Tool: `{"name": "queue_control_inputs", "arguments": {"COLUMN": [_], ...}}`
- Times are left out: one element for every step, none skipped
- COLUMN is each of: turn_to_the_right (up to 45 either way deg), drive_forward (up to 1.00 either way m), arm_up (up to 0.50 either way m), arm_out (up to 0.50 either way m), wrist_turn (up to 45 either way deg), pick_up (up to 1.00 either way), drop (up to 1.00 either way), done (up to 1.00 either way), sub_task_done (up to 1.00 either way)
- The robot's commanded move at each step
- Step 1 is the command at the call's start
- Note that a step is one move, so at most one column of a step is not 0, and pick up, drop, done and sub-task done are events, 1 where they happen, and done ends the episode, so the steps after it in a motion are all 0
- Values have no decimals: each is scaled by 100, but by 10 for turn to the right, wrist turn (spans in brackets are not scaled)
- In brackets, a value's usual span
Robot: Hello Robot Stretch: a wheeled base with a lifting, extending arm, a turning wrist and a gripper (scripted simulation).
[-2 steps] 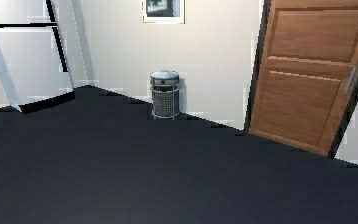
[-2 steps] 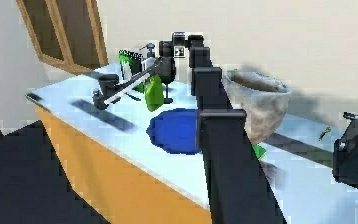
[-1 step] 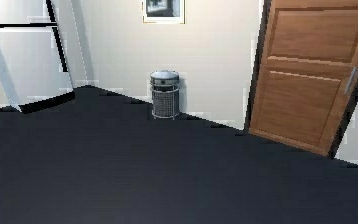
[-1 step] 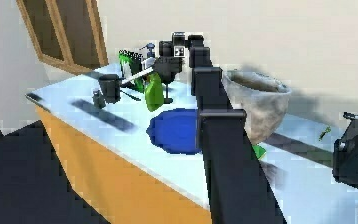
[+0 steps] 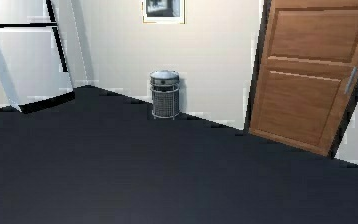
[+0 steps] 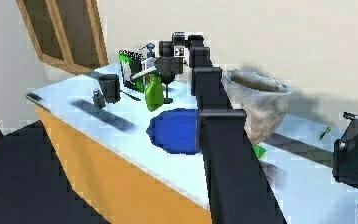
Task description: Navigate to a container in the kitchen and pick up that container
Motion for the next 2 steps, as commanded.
{"name": "queue_control_inputs", "arguments": {"turn_to_the_right": [0,0], "drive_forward": [0,0], "arm_up": [0,0], "arm_out": [0,0], "wrist_turn": [0,0], "pick_up": [100,0], "drop": [0,0], "done": [0,100], "sub_task_done": [0,0]}}
